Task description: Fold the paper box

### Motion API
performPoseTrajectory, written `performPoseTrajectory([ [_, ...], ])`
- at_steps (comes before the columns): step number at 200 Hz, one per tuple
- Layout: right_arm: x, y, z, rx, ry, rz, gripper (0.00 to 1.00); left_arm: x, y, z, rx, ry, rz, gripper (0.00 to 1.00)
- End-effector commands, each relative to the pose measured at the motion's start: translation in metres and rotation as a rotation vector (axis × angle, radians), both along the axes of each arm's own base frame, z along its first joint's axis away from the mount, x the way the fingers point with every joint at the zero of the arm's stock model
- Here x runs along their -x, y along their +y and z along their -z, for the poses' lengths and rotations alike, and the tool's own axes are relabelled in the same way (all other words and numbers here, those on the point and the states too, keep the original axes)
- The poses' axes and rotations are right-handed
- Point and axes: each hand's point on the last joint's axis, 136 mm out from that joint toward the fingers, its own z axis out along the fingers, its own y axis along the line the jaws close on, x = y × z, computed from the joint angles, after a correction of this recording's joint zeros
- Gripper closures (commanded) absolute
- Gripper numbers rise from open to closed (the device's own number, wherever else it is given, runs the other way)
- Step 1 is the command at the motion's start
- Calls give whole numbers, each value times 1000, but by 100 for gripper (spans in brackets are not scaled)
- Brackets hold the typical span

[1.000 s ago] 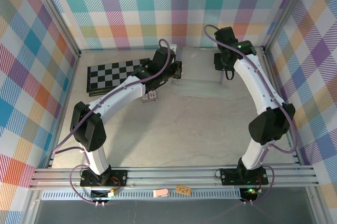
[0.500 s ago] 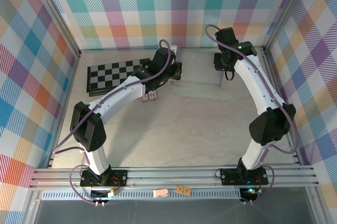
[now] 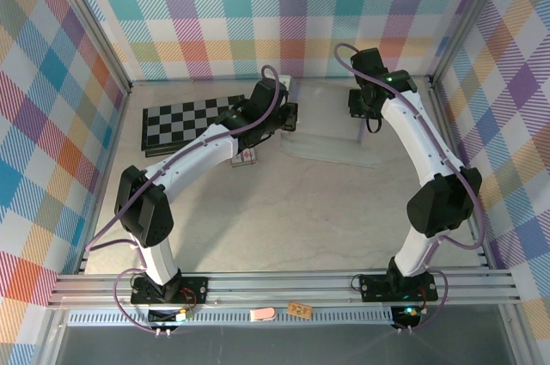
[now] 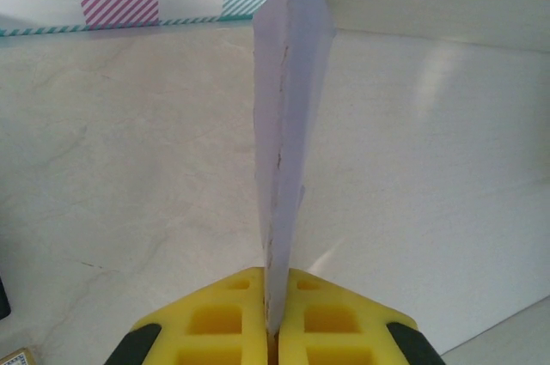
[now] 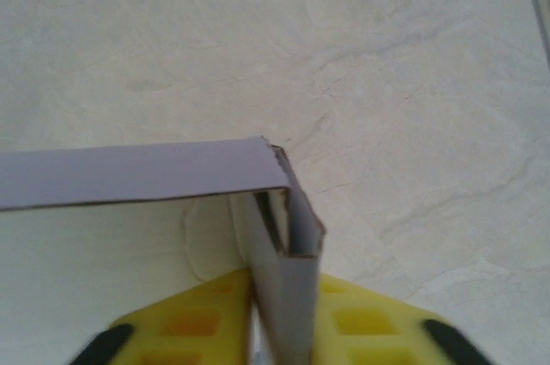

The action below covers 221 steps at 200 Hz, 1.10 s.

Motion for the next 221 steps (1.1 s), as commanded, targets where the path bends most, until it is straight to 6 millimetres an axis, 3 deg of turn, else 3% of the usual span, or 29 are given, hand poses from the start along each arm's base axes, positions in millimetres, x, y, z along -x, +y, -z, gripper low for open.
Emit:
performPoseTrajectory([
  [1, 3, -8, -4, 4, -14, 24, 89, 4, -5, -22, 33, -33, 14, 100],
  [30, 6, -21, -5, 86, -3, 48, 100, 2, -5, -23, 32, -36, 14, 100],
  [56, 9, -33, -6, 165, 12, 70, 100, 2, -6, -24, 33, -39, 14, 100],
  [108, 7, -24, -8, 131, 4, 32, 100, 1, -7, -25, 36, -39, 15, 100],
  [131, 7, -9, -13, 34, -20, -9, 71, 1, -8, -24, 38, -33, 17, 100],
  [152, 12, 0, -22, -36, -41, -29, 58, 1, -7, -23, 34, -28, 16, 100],
  [191, 18, 4, -7, -70, -2, -38, 56, 0, -6, -23, 38, -27, 15, 100],
  [221, 12, 4, 0, -84, 1, -27, 67, -1, -7, -23, 40, -23, 20, 100],
])
